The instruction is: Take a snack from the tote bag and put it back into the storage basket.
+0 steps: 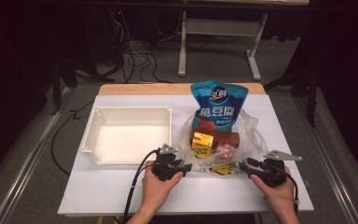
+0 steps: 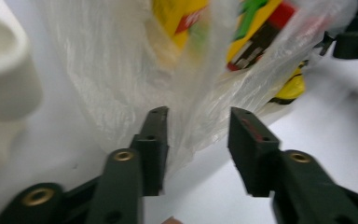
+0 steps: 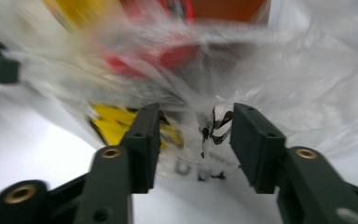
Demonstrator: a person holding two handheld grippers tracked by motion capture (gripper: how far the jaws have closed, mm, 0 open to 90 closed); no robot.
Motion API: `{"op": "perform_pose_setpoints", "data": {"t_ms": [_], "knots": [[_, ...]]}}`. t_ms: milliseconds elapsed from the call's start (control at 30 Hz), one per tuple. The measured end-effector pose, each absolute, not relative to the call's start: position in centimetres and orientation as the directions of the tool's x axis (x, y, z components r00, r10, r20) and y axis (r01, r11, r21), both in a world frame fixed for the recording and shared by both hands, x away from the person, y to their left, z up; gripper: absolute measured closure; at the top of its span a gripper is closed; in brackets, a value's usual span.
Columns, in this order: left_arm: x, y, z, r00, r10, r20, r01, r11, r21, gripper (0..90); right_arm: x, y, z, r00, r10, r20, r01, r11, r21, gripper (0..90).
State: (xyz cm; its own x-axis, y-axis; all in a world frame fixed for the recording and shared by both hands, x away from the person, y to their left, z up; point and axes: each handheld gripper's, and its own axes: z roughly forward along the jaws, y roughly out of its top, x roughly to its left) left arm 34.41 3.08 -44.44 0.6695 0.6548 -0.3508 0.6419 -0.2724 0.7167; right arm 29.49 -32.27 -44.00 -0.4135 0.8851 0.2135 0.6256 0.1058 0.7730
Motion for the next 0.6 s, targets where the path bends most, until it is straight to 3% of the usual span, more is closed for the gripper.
{"op": "perform_pose_setpoints", "data": {"t_ms": [33, 133, 433, 533, 600], "knots": [[34.1, 3.7, -43.6, 0.681, 0.641, -0.353, 0.622, -0.253, 0.741, 51.4, 28.6, -32.8, -42.5, -0.421, 0.886, 0.191, 0.569, 0.094, 0.817, 51.2], [33.9, 4.6, -42.5, 0.682, 0.642, -0.350, 0.598, -0.213, 0.773, 47.7, 27.6, -33.4, -40.9, -0.409, 0.893, 0.188, 0.519, 0.058, 0.853, 49.2], [34.2, 5.9, -39.2, 0.683, 0.647, -0.339, 0.536, -0.129, 0.834, 39.9, 26.9, -34.0, -36.9, -0.369, 0.919, 0.138, 0.422, 0.034, 0.906, 41.3], [34.7, 6.0, -38.4, 0.667, 0.667, -0.331, 0.520, -0.099, 0.848, 36.7, 27.1, -34.7, -35.4, -0.303, 0.950, 0.078, 0.375, 0.043, 0.926, 37.6], [35.3, 5.9, -37.7, 0.654, 0.680, -0.332, 0.500, -0.059, 0.864, 36.6, 27.7, -35.3, -34.5, -0.284, 0.955, 0.091, 0.354, 0.016, 0.935, 36.7]]}}
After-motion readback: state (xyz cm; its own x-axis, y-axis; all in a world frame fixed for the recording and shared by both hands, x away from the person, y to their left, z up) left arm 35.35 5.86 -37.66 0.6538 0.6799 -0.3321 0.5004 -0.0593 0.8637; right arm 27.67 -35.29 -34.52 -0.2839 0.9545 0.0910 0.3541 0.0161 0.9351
